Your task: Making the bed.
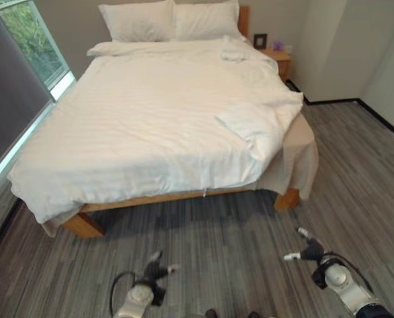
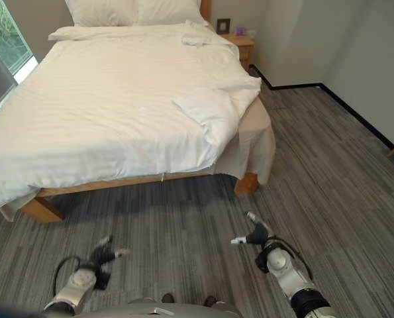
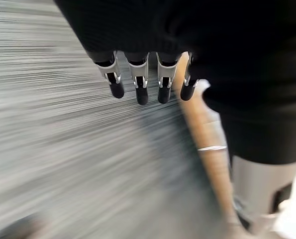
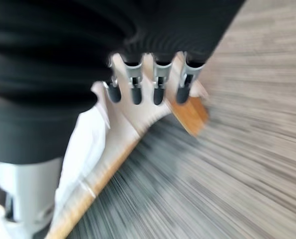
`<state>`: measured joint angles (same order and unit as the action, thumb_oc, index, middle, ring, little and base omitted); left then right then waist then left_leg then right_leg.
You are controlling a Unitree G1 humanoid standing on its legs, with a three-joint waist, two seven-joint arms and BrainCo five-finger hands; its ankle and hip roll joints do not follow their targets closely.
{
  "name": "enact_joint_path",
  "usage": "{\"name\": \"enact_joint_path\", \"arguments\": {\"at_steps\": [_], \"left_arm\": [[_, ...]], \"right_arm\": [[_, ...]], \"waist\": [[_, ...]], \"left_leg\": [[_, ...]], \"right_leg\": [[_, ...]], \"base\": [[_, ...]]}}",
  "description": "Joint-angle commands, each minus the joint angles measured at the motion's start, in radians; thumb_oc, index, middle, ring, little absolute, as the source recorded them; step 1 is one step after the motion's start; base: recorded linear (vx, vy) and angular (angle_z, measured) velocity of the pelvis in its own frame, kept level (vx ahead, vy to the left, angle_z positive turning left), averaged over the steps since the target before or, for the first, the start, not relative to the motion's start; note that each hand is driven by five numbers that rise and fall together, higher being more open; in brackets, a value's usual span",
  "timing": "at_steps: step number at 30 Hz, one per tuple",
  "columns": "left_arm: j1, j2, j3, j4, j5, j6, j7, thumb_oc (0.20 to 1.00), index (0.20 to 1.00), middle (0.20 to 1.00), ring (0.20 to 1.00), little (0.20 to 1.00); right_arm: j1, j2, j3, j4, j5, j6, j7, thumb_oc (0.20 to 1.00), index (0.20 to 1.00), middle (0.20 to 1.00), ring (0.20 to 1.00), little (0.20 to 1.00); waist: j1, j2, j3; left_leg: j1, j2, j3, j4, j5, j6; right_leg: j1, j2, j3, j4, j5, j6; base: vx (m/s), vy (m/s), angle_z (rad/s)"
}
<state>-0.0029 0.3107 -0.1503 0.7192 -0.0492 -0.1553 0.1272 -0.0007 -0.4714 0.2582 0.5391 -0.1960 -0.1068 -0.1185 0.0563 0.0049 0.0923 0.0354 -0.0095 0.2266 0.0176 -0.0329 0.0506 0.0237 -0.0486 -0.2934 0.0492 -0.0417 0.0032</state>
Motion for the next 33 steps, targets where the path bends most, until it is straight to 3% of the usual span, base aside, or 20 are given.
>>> {"name": "enact_joint_path", "arguments": {"at_steps": [1,7,9,12,13,16,17,18,19,20,21,24,25,26,27,28,30,31,32,33], "left_arm": [[-0.031,0.037,0.015,-0.128,-0.097,-0.082,0.026,1.0,1.0,1.0,1.0,1.0],[0.032,0.035,0.032,-0.339,-0.152,-0.074,-0.004,1.0,1.0,1.0,1.0,1.0],[0.056,0.021,0.052,-0.422,-0.21,-0.068,-0.013,1.0,1.0,1.0,1.0,1.0],[0.099,0.004,0.081,-0.454,-0.214,-0.06,-0.011,1.0,1.0,1.0,1.0,1.0],[0.16,-0.039,0.122,-0.503,-0.207,-0.058,0.004,1.0,1.0,1.0,1.0,1.0],[0.17,-0.054,0.105,-0.491,-0.291,-0.063,-0.023,1.0,1.0,1.0,1.0,1.0],[0.17,-0.055,0.105,-0.491,-0.291,-0.063,-0.023,1.0,1.0,1.0,1.0,1.0],[0.153,-0.054,0.086,-0.487,-0.308,-0.07,-0.003,1.0,1.0,1.0,1.0,1.0],[0.154,-0.056,0.08,-0.488,-0.316,-0.069,-0.004,1.0,1.0,1.0,1.0,1.0],[0.154,-0.056,0.08,-0.488,-0.316,-0.069,-0.004,1.0,1.0,1.0,1.0,1.0],[0.172,-0.06,0.078,-0.511,-0.331,-0.066,-0.014,1.0,1.0,1.0,1.0,1.0],[0.175,-0.057,0.068,-0.51,-0.323,-0.061,-0.026,1.0,1.0,1.0,1.0,1.0],[0.177,-0.05,0.059,-0.506,-0.312,-0.057,-0.035,1.0,1.0,1.0,1.0,1.0],[0.177,-0.05,0.059,-0.506,-0.312,-0.057,-0.035,1.0,1.0,1.0,1.0,1.0],[0.179,-0.042,0.057,-0.503,-0.3,-0.052,-0.039,1.0,1.0,1.0,1.0,1.0],[0.195,-0.032,0.064,-0.508,-0.264,-0.042,-0.039,1.0,1.0,1.0,1.0,1.0],[0.183,-0.023,0.058,-0.507,-0.276,-0.044,-0.042,1.0,1.0,1.0,1.0,1.0],[0.148,-0.004,0.05,-0.523,-0.261,-0.034,-0.03,1.0,1.0,1.0,1.0,1.0],[0.148,-0.004,0.05,-0.523,-0.261,-0.033,-0.03,1.0,1.0,1.0,1.0,1.0],[0.126,0.028,0.052,-0.551,-0.214,-0.029,-0.008,1.0,1.0,1.0,1.0,1.0]], "right_arm": [[-0.006,0.016,-0.019,-0.061,0.029,-0.053,-0.043,1.0,1.0,1.0,1.0,1.0],[0.01,0.04,-0.031,-0.18,0.06,-0.052,-0.017,1.0,1.0,1.0,1.0,1.0],[-0.013,0.038,-0.03,-0.252,0.068,-0.04,-0.007,1.0,1.0,1.0,1.0,1.0],[0.019,0.032,-0.051,-0.315,0.079,-0.045,0.003,1.0,1.0,1.0,1.0,1.0],[0.045,0.013,-0.076,-0.378,0.08,-0.057,0.002,1.0,1.0,1.0,1.0,1.0],[0.045,-0.035,-0.09,-0.427,0.093,-0.065,-0.003,1.0,1.0,1.0,1.0,1.0],[0.045,-0.035,-0.09,-0.427,0.093,-0.065,-0.003,1.0,1.0,1.0,1.0,1.0],[0.021,-0.049,-0.084,-0.423,0.108,-0.063,-0.02,1.0,1.0,1.0,1.0,1.0],[0.017,-0.048,-0.081,-0.425,0.113,-0.06,-0.02,1.0,1.0,1.0,1.0,1.0],[0.017,-0.048,-0.081,-0.425,0.113,-0.06,-0.02,1.0,1.0,1.0,1.0,1.0],[0.017,-0.045,-0.079,-0.435,0.117,-0.056,-0.016,1.0,1.0,1.0,1.0,1.0],[0.024,-0.042,-0.081,-0.432,0.12,-0.057,-0.014,1.0,1.0,1.0,1.0,1.0],[0.03,-0.044,-0.079,-0.422,0.115,-0.058,-0.013,1.0,1.0,1.0,1.0,1.0],[0.03,-0.044,-0.079,-0.422,0.115,-0.058,-0.013,1.0,1.0,1.0,1.0,1.0],[0.035,-0.047,-0.086,-0.418,0.108,-0.051,-0.012,1.0,1.0,1.0,1.0,1.0],[0.037,-0.054,-0.088,-0.412,0.09,-0.052,-0.002,1.0,1.0,1.0,1.0,1.0],[0.059,-0.032,-0.101,-0.42,0.071,-0.049,-0.005,1.0,1.0,1.0,1.0,1.0],[0.046,-0.017,-0.093,-0.407,0.038,-0.043,-0.001,1.0,1.0,1.0,1.0,1.0],[0.046,-0.017,-0.093,-0.407,0.038,-0.043,-0.001,1.0,1.0,1.0,1.0,1.0],[0.035,-0.01,-0.091,-0.406,0.033,-0.037,0.004,1.0,1.0,1.0,1.0,1.0]], "waist": [[-0.001,-0.024,-0.005],[-0.007,-0.017,0.027],[0.002,-0.009,0.063],[0.007,-0.019,0.063],[0.027,-0.026,0.075],[0.059,-0.042,0.135],[0.058,-0.042,0.134],[0.076,-0.053,0.167],[0.082,-0.053,0.171],[0.082,-0.054,0.17],[0.108,-0.049,0.17],[0.116,-0.047,0.161],[0.119,-0.04,0.146],[0.119,-0.04,0.147],[0.124,-0.031,0.119],[0.125,-0.039,0.096],[0.112,-0.074,0.081],[0.092,-0.073,0.086],[0.093,-0.074,0.087],[0.061,-0.05,0.095]], "left_leg": [[0.052,0.08,-0.078,-0.105,0.041,-0.099],[0.044,0.09,-0.07,-0.105,0.044,-0.097],[0.016,0.121,-0.045,-0.105,0.06,-0.111],[0.015,0.134,-0.04,-0.105,0.076,-0.121],[0.047,0.148,-0.022,-0.083,0.091,-0.126],[-0.175,0.159,-0.117,0.377,0.123,-0.137],[-0.178,0.159,-0.118,0.379,0.122,-0.137],[-0.291,0.109,-0.194,0.587,0.143,-0.125],[-0.318,0.084,-0.199,0.615,0.126,-0.119],[-0.319,0.083,-0.2,0.614,0.127,-0.118],[-0.395,0.06,-0.13,0.538,0.076,-0.107],[-0.377,0.066,-0.085,0.42,0.074,-0.096],[-0.363,0.074,-0.027,0.28,0.095,-0.099],[-0.362,0.074,-0.026,0.279,0.096,-0.099],[-0.339,0.076,0.031,0.077,0.155,-0.106],[-0.298,0.066,0.034,0.026,0.15,-0.087],[-0.277,0.027,0.03,0.018,0.155,-0.054],[-0.193,0.016,0.06,-0.029,0.122,-0.029],[-0.19,0.015,0.062,-0.032,0.123,-0.028],[-0.097,0.017,0.063,-0.09,0.108,-0.009]], "right_leg": [[0.08,-0.128,0.041,-0.137,0.121,0.151],[0.048,-0.119,0.039,-0.106,0.132,0.139],[-0.025,-0.109,-0.002,-0.049,0.122,0.126],[-0.008,-0.082,0.002,-0.088,0.115,0.112],[0.035,-0.058,0.011,-0.137,0.099,0.099],[0.05,-0.044,0.042,-0.137,0.068,0.051],[0.049,-0.043,0.042,-0.137,0.068,0.051],[0.06,-0.05,0.045,-0.137,0.052,0.034],[0.066,-0.049,0.054,-0.137,0.045,0.032],[0.065,-0.049,0.053,-0.137,0.045,0.032],[0.095,-0.04,0.075,-0.137,0.005,0.042],[0.105,-0.04,0.083,-0.137,-0.011,0.054],[0.123,-0.035,0.08,-0.137,-0.027,0.063],[0.124,-0.036,0.08,-0.137,-0.027,0.064],[0.164,-0.025,0.074,-0.137,-0.052,0.075],[0.186,-0.023,0.068,-0.137,-0.064,0.084],[0.209,-0.04,0.045,-0.075,-0.021,0.098],[0.126,-0.079,0.028,0.152,0.052,0.166],[0.124,-0.081,0.031,0.157,0.049,0.168],[0.02,-0.124,0.019,0.384,0.155,0.203]], "base": [[0.0,0.0,0.0],[-0.01,-0.062,-0.03],[-0.08,-0.186,-0.16],[0.1,-0.222,-0.35],[0.13,-0.317,-0.21],[0.04,-0.285,-0.3],[0.02,-0.164,-0.54],[0.08,-0.108,-0.42],[0.08,-0.108,-0.43],[0.31,0.008,-0.45],[0.26,0.022,-0.39],[0.29,0.063,-0.45],[0.19,0.053,-0.23],[0.51,0.138,-0.01],[0.55,0.1,0.0],[0.71,0.102,0.15],[0.5,0.107,0.2],[0.34,0.164,0.14],[0.44,0.261,-0.04],[0.36,0.179,-0.45]]}}
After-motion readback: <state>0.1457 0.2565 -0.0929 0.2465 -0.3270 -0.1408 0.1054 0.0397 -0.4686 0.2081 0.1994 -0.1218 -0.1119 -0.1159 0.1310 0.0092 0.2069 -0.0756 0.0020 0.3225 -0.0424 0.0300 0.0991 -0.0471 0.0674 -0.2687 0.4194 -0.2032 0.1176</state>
